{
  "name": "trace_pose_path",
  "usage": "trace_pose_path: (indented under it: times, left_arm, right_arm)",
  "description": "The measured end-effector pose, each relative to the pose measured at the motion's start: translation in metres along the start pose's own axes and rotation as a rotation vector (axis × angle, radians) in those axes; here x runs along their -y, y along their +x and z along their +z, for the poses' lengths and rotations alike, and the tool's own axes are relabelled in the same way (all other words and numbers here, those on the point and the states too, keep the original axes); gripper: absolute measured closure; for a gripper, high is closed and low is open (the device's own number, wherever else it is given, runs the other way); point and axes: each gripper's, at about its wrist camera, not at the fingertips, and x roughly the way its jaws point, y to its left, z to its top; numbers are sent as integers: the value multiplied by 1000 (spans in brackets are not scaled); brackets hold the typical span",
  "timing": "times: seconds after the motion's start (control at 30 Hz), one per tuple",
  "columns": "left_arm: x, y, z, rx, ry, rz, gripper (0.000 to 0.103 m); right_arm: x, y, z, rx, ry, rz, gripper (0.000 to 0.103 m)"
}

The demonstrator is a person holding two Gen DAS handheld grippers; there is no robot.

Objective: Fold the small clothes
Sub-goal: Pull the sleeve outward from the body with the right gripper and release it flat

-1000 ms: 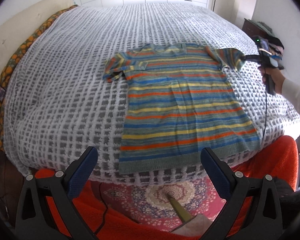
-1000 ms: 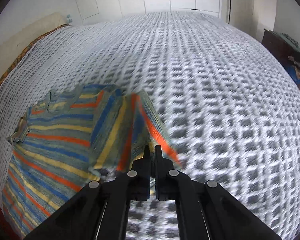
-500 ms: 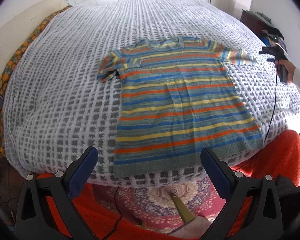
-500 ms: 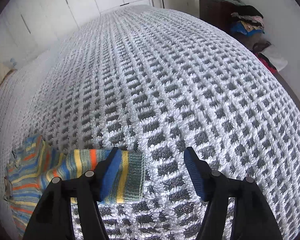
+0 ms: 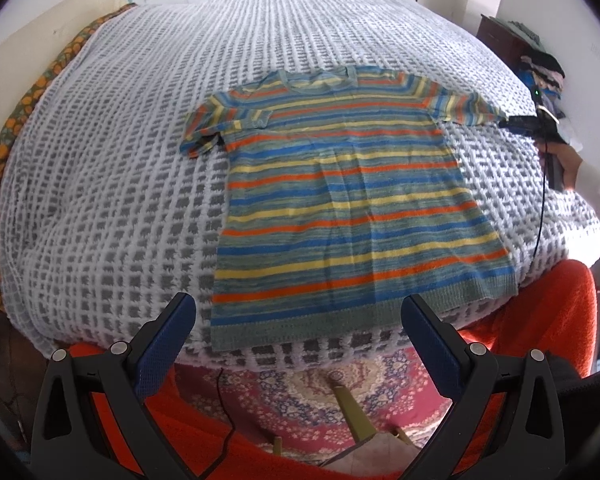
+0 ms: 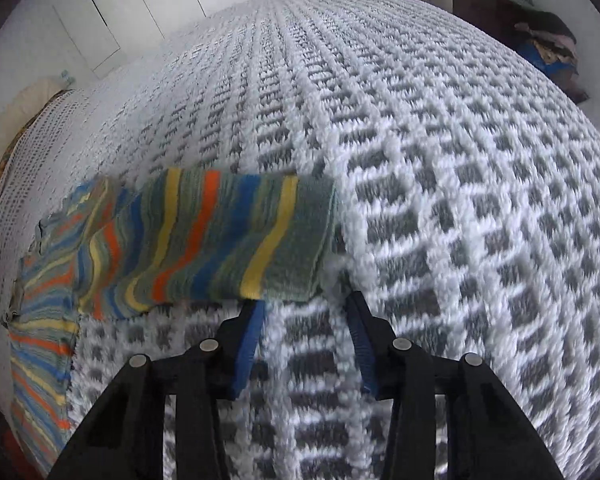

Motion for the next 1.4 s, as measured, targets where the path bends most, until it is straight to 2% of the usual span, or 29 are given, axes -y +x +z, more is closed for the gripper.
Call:
trace_pose_path:
  times: [0.1,0.17,0.27,0.37,0.43,0.5,0.57,0.6,0.7,0.77,0.83,0.9,1.3,1.33,1.37,1.4]
  left_arm:
    - [-2,1,3,-10,-15,3,1]
    - [0,3,4,-15,-18,1,1]
    - [6,4,6,-19,-8,0,1]
    - [7,3,8,-9,6,9,1]
    - [5,4,7,-10,2,6,1]
    - [3,8,5,-15,-8,-1,1]
    - [1,14,2,-33,-24,-19,1]
    - [2,15,1,-35,-27,-22,1]
    - [7,17,-1,-46,-32,-32,1]
    - [6,14,1,-40,-29,-24,1]
    - [3,10,3,-29,-27,-8,1]
    - [0,9,4,-28,-30,-3,1]
    - [0,18,2,-53,-36,-5,1]
    - [1,19,2,-58,-42,-8,1]
    - [0,19,2,-62,-45,-11,1]
    - [0,19,2,-65,-48,-12,1]
  right_arm:
    - [-19,4,42,2,-15,-4,70]
    - [-35,8,65,-11,-28,29,70]
    - [-52,18,84,-31,-53,27,65]
    - [-48,8,82,20,-10,76,60]
    - [-26,2,80,55,107,124,60]
    - [-3,-7,60,69,249,216,60]
    - [12,-8,42,53,337,297,61]
    - [18,-6,35,39,370,329,61]
    - [31,3,28,55,492,453,74]
    - [31,7,30,75,536,523,75]
    - [28,15,38,82,548,528,75]
    - [26,25,44,60,561,482,75]
    - [30,64,50,28,604,475,75]
    - [27,66,51,31,596,472,78]
    - [24,66,53,41,578,467,99]
    - [21,64,54,54,558,457,100]
